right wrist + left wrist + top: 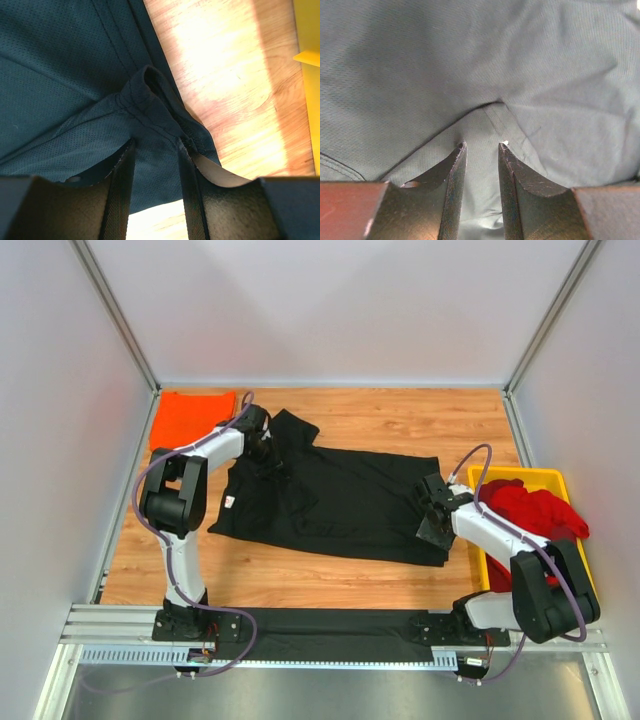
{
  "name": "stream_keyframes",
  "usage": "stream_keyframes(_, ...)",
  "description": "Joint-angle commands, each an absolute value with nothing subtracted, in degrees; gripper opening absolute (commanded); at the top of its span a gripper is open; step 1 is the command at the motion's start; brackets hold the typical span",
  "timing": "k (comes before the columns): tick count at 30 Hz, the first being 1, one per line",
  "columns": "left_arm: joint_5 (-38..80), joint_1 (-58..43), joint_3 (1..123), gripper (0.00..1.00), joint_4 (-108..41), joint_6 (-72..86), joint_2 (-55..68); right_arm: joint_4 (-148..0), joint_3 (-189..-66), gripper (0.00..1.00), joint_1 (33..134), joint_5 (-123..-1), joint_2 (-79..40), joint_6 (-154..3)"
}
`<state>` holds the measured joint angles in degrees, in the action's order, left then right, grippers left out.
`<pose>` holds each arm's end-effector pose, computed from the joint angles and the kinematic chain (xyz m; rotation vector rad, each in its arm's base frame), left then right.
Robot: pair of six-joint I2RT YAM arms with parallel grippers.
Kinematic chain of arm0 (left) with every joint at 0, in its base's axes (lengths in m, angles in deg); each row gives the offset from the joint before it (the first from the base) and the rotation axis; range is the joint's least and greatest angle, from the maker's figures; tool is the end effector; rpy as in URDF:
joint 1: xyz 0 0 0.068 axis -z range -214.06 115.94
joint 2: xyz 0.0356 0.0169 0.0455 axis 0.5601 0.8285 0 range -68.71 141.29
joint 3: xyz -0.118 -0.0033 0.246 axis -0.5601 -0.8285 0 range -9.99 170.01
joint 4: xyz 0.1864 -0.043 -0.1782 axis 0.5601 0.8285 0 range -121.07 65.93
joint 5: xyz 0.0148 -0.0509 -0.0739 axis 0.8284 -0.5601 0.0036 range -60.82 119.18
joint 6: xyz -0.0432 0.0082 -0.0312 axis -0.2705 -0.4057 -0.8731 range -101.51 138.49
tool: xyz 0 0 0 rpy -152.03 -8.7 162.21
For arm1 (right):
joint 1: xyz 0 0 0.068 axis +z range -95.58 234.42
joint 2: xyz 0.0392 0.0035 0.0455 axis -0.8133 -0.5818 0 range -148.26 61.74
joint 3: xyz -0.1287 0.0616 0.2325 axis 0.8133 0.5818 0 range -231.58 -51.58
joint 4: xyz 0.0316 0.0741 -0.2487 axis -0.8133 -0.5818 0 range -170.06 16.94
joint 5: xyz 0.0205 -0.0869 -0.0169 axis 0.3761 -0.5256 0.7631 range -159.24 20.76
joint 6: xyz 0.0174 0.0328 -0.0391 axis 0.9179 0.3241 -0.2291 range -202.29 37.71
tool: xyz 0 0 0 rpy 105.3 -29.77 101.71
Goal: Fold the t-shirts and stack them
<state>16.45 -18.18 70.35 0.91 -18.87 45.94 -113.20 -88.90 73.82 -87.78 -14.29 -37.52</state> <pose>0.3922 -0.1198 0.1654 -0.4607 2.7827 -0.5466 0.1978 0.0576 0.1576 0.6575 2.7184 -0.2416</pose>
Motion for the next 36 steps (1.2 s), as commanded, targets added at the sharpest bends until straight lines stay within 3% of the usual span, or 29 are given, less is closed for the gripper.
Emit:
stream_keyframes(1, 13.8, -18.2, 73.2, 0.39, 2.1, -11.8, 45.2, -112.4, -87.3, 0.40, 73.3, -89.9, -14.2, -37.6)
stream_keyframes(19, 17.8, -18.0, 80.9, 0.37, 7.9, -5.4, 53.0, -112.2, -87.9, 0.40, 73.3, -89.6, -15.5, -38.3)
stream_keyframes(21, 17.9, -18.0, 80.9, 0.34, 7.5, -5.3, 52.9, -112.1, -87.8, 0.39, 73.1, -89.6, -15.3, -38.3)
stream_keyframes(24, 17.6, -18.0, 81.0, 0.20, 6.8, -5.2, 52.6, -112.1, -87.7, 0.39, 73.2, -89.5, -15.1, -38.3)
stream_keyframes(25, 17.3, -18.0, 80.9, 0.11, 6.4, -5.2, 52.3, -112.1, -87.7, 0.39, 73.2, -89.5, -15.1, -38.3)
stream_keyframes(28, 16.2, -18.0, 80.5, 0.01, 5.1, -5.4, 51.4, -112.2, -87.7, 0.39, 73.1, -89.6, -15.1, -38.3)
stream_keyframes(36, 19.2, -18.0, 80.6, 0.00, 4.7, -6.7, 48.5, -112.1, -87.8, 0.39, 73.2, -89.6, -15.3, -38.3)
